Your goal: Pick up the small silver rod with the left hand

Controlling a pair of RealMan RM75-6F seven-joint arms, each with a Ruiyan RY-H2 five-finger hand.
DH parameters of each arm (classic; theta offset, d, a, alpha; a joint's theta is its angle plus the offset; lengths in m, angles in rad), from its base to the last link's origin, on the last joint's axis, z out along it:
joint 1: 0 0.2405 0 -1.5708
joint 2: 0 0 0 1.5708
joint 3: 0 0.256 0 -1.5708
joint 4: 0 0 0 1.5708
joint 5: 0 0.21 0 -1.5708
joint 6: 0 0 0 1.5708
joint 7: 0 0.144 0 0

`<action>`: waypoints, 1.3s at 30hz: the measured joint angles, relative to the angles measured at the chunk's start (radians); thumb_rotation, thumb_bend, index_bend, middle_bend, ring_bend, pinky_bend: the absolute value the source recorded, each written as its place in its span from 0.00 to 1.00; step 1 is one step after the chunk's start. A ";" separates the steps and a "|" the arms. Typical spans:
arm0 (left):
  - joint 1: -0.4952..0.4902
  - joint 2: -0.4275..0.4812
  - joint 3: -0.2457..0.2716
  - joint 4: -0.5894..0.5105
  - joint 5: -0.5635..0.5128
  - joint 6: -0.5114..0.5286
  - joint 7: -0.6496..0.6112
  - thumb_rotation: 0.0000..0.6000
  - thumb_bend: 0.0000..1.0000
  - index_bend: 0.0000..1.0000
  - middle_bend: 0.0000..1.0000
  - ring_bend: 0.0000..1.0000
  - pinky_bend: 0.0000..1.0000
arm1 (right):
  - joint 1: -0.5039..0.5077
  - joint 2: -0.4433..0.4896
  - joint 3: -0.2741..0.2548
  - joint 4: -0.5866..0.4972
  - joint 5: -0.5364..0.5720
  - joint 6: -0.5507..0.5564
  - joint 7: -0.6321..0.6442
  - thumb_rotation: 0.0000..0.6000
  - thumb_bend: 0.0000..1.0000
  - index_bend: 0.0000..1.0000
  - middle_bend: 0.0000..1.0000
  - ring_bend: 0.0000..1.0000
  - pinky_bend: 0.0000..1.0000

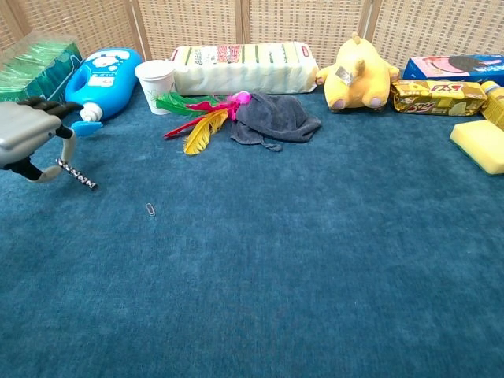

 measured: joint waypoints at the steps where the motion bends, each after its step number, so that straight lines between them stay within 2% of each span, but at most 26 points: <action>1: 0.001 0.009 0.001 -0.011 0.009 0.012 0.002 1.00 0.75 0.54 0.00 0.00 0.00 | -0.001 0.001 0.000 -0.001 -0.002 0.002 0.002 1.00 0.00 0.00 0.00 0.00 0.00; 19: 0.009 0.148 0.009 -0.297 0.091 0.118 0.113 1.00 0.75 0.54 0.00 0.00 0.00 | -0.010 0.020 -0.003 -0.006 -0.019 0.024 0.044 1.00 0.00 0.00 0.00 0.00 0.00; 29: -0.017 0.199 0.029 -0.464 0.159 0.136 0.316 1.00 0.75 0.54 0.00 0.00 0.00 | -0.016 0.030 -0.005 -0.007 -0.032 0.037 0.065 1.00 0.00 0.00 0.00 0.00 0.00; 39: -0.060 0.181 0.049 -0.542 0.172 0.094 0.540 1.00 0.75 0.54 0.00 0.00 0.00 | -0.022 0.042 -0.005 -0.006 -0.035 0.049 0.092 1.00 0.00 0.00 0.00 0.00 0.00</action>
